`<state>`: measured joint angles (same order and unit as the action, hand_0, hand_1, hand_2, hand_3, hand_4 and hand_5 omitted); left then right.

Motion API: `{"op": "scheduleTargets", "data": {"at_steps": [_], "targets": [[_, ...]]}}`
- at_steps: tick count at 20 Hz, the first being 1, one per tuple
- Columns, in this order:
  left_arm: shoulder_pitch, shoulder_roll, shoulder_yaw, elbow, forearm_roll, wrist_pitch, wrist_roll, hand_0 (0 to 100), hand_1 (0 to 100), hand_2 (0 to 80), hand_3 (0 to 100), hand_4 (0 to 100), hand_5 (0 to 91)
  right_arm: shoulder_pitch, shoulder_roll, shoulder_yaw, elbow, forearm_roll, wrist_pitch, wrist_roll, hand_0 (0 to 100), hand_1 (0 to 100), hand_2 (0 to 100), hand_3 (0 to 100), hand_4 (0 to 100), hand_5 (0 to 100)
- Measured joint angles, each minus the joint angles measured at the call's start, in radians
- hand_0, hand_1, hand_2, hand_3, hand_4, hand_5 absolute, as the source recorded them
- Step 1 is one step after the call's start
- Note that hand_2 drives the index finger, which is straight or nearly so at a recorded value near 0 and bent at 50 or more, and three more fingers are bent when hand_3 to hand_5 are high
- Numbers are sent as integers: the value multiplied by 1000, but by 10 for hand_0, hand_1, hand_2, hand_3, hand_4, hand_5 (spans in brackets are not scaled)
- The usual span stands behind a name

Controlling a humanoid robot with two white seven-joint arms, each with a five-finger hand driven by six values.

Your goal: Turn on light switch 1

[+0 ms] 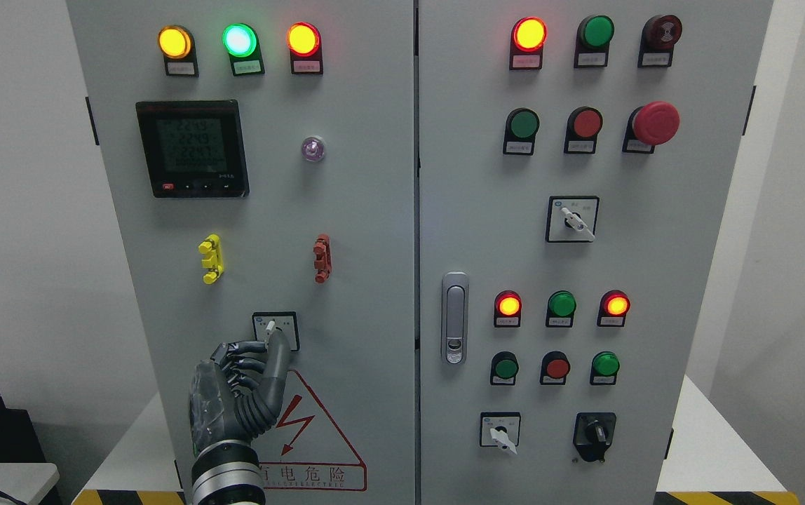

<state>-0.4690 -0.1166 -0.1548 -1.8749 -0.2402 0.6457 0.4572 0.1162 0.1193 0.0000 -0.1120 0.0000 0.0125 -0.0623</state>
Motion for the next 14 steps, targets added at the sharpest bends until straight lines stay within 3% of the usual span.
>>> {"op": "scheduleTargets", "data": {"at_steps": [14], "targets": [[-13, 0, -1, 5, 5, 15, -1, 333, 361, 487, 747, 846, 879, 0, 0, 0, 0, 0, 0, 0, 120, 389, 0, 0, 0, 0]]}}
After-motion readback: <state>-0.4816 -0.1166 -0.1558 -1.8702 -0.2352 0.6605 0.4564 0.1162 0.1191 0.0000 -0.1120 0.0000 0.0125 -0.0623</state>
